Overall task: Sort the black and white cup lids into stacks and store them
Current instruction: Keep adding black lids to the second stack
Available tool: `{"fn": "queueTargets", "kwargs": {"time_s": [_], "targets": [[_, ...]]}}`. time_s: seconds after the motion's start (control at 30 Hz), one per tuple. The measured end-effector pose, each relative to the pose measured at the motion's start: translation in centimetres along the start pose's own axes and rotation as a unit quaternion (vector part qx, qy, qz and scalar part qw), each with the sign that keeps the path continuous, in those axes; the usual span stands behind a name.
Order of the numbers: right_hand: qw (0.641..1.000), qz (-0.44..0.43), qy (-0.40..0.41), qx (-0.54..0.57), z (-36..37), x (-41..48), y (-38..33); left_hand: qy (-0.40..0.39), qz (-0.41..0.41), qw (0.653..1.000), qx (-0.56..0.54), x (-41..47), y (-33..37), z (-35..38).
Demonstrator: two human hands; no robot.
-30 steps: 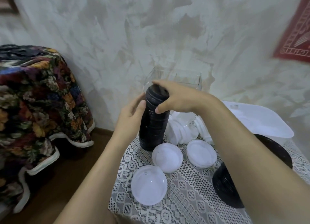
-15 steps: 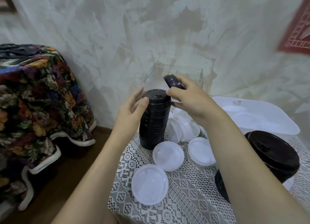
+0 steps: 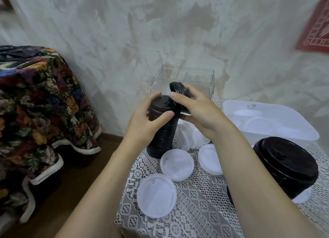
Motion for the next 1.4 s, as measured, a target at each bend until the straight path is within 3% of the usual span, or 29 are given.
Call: {"fn": "queueTargets", "kwargs": {"time_s": [0.4,0.7,0.93,1.4], "targets": [[0.989,-0.002,-0.06,-0.133,0.9,-0.4,-1.0,-0.001,0.01,0.997,-0.075,-0.5,-1.0,0.2],[0.97,-0.049,-0.027,-0.235,1.5,-0.2,-1.0,-0.006,0.006,0.996,-0.084,-0.8,-1.1,0.5],[0.973,-0.04,-0.005,-0.225,1.1,-0.2,-0.9,-0.024,0.0,0.995,-0.092,-0.8,-1.0,0.4],[0.984,-0.019,-0.033,-0.176,1.2,0.2,-0.1,-0.028,0.002,0.997,-0.068,-0.7,-1.3,0.1]]}}
Point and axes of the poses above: each hand's wrist, its own x-axis towards the middle knuckle, its own z-axis out of the palm, y = z × x, the point moved 3 cm from there along x, towards the middle knuckle, and after that the axes turned 14 degrees about -y, right-handed, at the moved point
